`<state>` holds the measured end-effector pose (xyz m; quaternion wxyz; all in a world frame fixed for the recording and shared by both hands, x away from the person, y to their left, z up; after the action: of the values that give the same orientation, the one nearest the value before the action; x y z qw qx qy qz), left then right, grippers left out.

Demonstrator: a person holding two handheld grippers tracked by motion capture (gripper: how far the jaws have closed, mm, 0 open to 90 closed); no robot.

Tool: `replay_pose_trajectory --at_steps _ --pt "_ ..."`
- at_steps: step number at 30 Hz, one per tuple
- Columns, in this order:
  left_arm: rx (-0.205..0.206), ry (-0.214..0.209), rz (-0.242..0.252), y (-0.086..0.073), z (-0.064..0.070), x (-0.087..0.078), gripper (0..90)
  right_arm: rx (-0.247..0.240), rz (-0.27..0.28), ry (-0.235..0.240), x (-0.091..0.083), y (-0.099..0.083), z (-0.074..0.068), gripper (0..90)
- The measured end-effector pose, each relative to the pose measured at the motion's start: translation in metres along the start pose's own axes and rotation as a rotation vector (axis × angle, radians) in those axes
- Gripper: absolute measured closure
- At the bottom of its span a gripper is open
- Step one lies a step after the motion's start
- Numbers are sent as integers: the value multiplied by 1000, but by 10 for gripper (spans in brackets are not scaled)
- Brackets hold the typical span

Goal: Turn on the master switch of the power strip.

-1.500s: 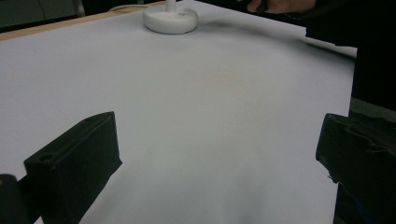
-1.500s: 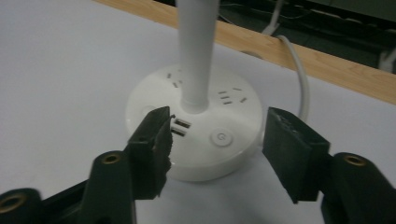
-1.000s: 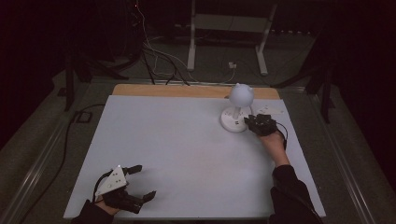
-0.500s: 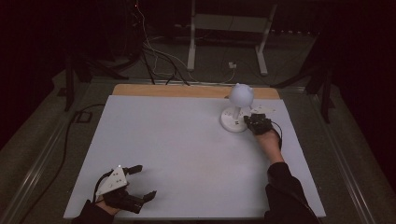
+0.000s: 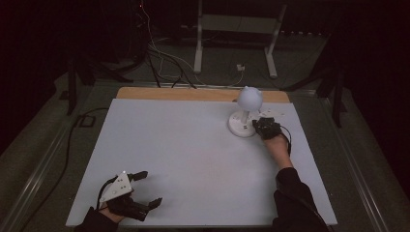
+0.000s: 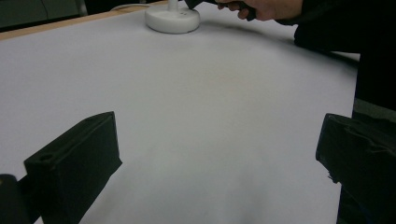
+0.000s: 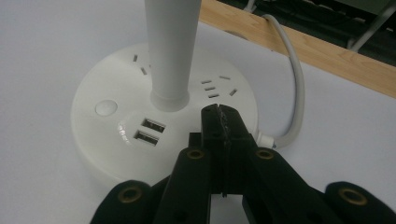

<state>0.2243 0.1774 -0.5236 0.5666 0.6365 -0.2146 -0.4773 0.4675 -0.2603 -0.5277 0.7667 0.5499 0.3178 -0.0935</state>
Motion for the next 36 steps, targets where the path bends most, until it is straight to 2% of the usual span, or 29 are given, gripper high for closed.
replay_pose_trajectory --at_steps 18,26,30,36 --pt "2 -5 -2 0 0 0 2 -40 -32 -6 1 2 -2 900" --pt "1 -12 -1 0 1 0 2 -10 -28 -5 2 0 -1 900" --pt "1 -13 -1 0 0 0 2 -25 -36 -14 2 1 -3 900" --pt "0 -14 -2 0 0 0 2 -18 -11 -29 2 -2 -4 900"
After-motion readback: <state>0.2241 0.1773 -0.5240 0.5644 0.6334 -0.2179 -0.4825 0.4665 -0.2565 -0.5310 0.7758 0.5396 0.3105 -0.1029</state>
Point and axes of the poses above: each handheld gripper's, and its own axes: x roughly forward along the jaws, y roughly out of its top, z roughly to its right, the point moved 3 cm from there along x, roughly forward along the jaws, and after that the axes turned 4 degrees about -y, right-handed, at the moved point
